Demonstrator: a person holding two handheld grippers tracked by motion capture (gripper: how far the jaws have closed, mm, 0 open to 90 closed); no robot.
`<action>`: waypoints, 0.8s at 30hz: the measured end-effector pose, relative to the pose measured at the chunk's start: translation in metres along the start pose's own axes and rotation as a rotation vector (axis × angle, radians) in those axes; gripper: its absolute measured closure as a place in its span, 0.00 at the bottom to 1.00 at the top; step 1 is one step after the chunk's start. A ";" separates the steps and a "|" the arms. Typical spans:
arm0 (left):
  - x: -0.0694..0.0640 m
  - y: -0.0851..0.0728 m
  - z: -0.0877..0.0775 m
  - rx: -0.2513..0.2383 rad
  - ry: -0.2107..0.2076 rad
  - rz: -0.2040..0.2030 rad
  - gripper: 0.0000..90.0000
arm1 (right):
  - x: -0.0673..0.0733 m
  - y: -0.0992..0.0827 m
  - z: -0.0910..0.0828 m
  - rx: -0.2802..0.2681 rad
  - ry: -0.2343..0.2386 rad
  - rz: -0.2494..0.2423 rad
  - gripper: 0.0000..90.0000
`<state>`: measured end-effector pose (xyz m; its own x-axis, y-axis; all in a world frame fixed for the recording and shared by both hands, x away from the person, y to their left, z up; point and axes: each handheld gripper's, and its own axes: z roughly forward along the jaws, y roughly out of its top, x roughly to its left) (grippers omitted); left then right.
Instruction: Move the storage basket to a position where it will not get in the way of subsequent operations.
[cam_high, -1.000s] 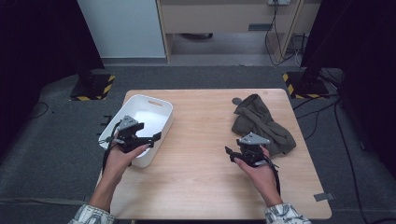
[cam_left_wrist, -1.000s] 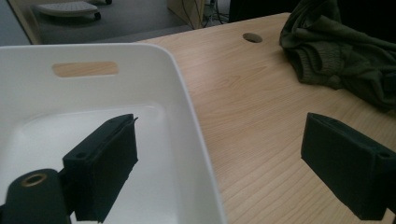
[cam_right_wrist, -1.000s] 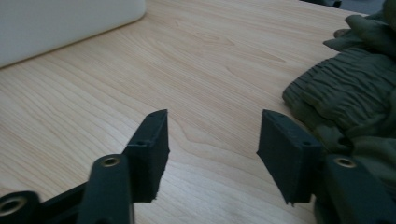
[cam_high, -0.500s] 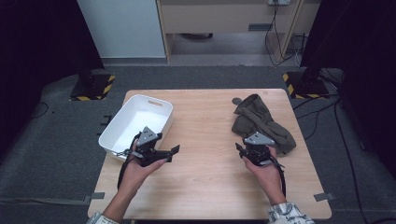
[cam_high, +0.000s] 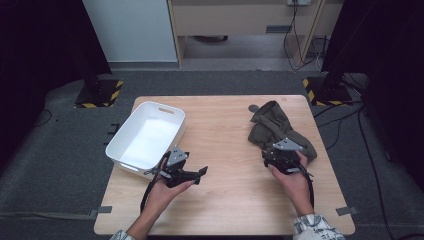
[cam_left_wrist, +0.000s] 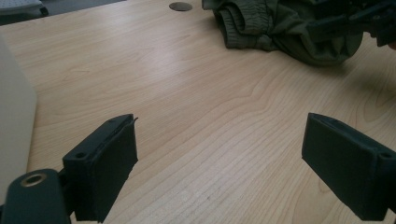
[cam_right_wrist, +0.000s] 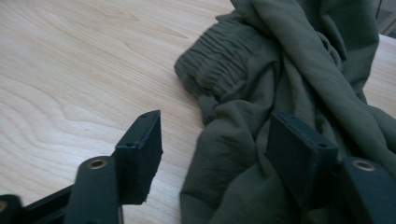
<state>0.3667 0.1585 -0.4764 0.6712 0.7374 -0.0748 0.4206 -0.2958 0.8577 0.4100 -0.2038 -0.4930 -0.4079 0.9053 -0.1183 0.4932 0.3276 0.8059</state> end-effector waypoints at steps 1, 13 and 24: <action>0.000 -0.001 0.001 0.004 0.002 0.002 0.11 | -0.001 0.000 0.001 0.005 -0.007 0.006 0.37; 0.005 -0.015 -0.006 0.002 0.030 -0.047 0.11 | -0.012 -0.015 0.033 0.121 -0.073 -0.021 0.60; 0.004 -0.015 -0.004 0.010 0.034 -0.034 0.12 | -0.007 -0.014 0.032 0.122 0.041 0.018 0.92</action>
<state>0.3607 0.1680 -0.4879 0.6349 0.7677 -0.0864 0.4490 -0.2757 0.8499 0.4306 -0.2058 -0.5225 -0.4281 0.9003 -0.0782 0.5896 0.3439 0.7308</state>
